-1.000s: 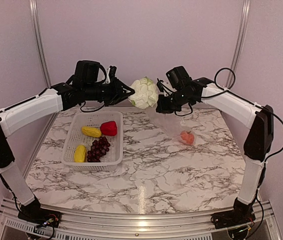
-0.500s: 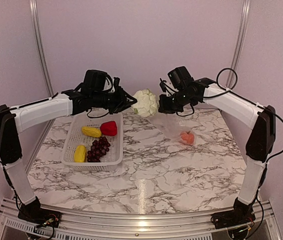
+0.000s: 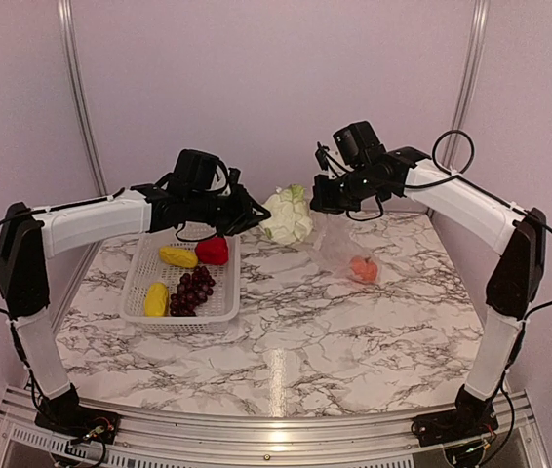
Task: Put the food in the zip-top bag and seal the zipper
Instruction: Place the fake vegetable in the zipper food storage bag, then adjust the zipper food storage bag at the center of the board.
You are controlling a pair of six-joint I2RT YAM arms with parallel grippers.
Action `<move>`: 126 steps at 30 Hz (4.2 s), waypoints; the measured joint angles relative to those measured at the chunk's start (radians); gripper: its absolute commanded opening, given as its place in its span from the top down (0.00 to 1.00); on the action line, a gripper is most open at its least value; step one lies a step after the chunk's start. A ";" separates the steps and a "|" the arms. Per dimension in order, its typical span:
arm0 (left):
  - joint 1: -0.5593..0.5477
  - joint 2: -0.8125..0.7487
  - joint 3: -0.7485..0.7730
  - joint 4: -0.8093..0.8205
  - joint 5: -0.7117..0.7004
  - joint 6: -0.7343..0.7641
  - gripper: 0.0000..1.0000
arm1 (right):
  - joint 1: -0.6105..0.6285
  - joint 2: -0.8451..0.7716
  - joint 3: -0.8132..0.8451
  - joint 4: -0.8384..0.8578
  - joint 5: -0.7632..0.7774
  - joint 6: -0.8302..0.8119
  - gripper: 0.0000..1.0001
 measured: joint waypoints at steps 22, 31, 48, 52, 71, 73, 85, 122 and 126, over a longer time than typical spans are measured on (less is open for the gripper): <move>-0.067 0.167 0.310 -0.254 -0.132 0.098 1.00 | -0.011 0.038 0.067 -0.007 0.038 0.010 1.00; -0.074 0.021 0.118 -0.121 -0.095 0.198 1.00 | -0.082 0.038 0.067 -0.002 0.025 0.024 1.00; -0.143 0.172 0.364 -0.309 -0.166 0.304 1.00 | -0.091 0.050 0.120 0.006 -0.019 0.019 1.00; -0.137 0.203 0.393 -0.331 -0.193 0.253 1.00 | -0.079 0.045 0.103 0.007 -0.026 0.019 1.00; -0.097 0.290 0.513 -0.295 -0.217 -0.121 0.72 | -0.012 0.007 0.067 0.022 0.000 0.029 1.00; -0.097 0.290 0.512 -0.268 -0.217 -0.105 0.60 | -0.012 -0.010 0.044 0.025 0.000 0.035 1.00; -0.097 0.090 0.381 -0.117 -0.158 0.055 0.27 | -0.050 -0.063 -0.066 0.072 -0.048 0.088 1.00; -0.126 0.158 0.267 -0.340 -0.119 0.211 0.60 | -0.054 -0.082 -0.137 0.132 -0.124 0.078 1.00; -0.126 0.181 0.285 -0.331 -0.116 0.196 0.86 | -0.052 -0.082 -0.137 0.125 -0.127 0.072 0.95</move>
